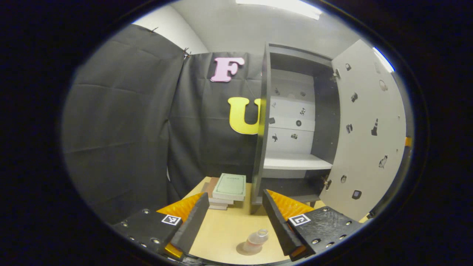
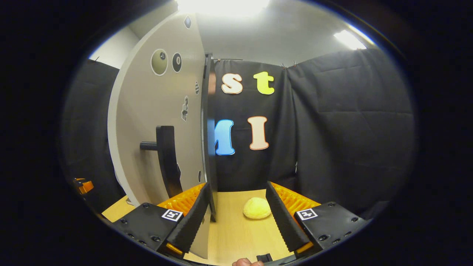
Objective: Open the cabinet door with the right hand, grasp the bottle in the cabinet with the left hand and place it on the coaster, then close the cabinet door with the right hand.
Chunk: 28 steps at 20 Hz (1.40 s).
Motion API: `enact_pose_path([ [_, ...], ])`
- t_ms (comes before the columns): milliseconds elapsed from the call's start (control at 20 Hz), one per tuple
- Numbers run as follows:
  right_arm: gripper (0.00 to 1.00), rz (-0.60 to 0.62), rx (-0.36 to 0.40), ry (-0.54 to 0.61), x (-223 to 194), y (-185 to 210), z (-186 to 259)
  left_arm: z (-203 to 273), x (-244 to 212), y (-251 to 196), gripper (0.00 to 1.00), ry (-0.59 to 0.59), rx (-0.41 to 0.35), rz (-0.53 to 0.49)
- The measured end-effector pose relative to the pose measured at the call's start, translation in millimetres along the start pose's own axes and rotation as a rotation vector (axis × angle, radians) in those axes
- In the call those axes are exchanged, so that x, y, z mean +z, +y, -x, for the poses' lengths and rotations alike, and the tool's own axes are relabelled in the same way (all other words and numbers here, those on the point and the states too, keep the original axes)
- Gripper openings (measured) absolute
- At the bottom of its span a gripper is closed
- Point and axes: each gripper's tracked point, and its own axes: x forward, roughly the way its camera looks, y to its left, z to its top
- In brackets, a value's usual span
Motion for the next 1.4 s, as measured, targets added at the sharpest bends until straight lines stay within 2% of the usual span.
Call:
enact_pose_path([
  [50, 0.96, 0.006, 0.002, -0.003, 0.5, 5.6, 0.7, 1.0, -1.0, 6.4, 0.90, 0.000, 0.003, -0.002],
  [200, 0.96, -0.007, 0.031, 0.004, -1.6, 30.8, 2.4, -0.4, -5.0, 25.1, 0.87, 0.011, 0.008, -0.002],
  [250, 0.91, -0.001, 0.036, 0.001, 0.2, 38.2, 3.4, -0.3, -6.3, 30.9, 0.87, 0.016, 0.010, -0.001],
  [300, 0.96, 0.006, 0.034, -0.005, 0.9, 44.2, 7.2, -1.4, -9.0, 35.4, 0.87, 0.019, 0.009, -0.002],
  [700, 0.96, -0.013, 0.037, 0.011, -0.6, 86.5, 11.3, -12.7, -16.2, 50.3, 0.87, 0.030, -0.051, 0.009],
  [800, 0.96, -0.018, 0.054, 0.014, -1.3, 100.0, 8.6, -11.6, -18.3, 54.0, 0.90, 0.030, -0.057, 0.002],
  [1100, 0.96, 0.000, 0.085, -0.009, -1.3, 135.9, -1.2, -7.7, -19.1, 64.6, 0.87, 0.034, -0.082, -0.005],
  [1250, 0.96, -0.037, 0.111, 0.003, -3.5, 152.9, -8.3, -2.9, -17.6, 71.6, 0.90, 0.038, -0.077, -0.026],
  [1400, 0.96, -0.044, 0.146, 0.008, -2.0, 176.3, -16.6, -0.7, -16.5, 74.3, 0.87, 0.040, -0.078, -0.049],
])
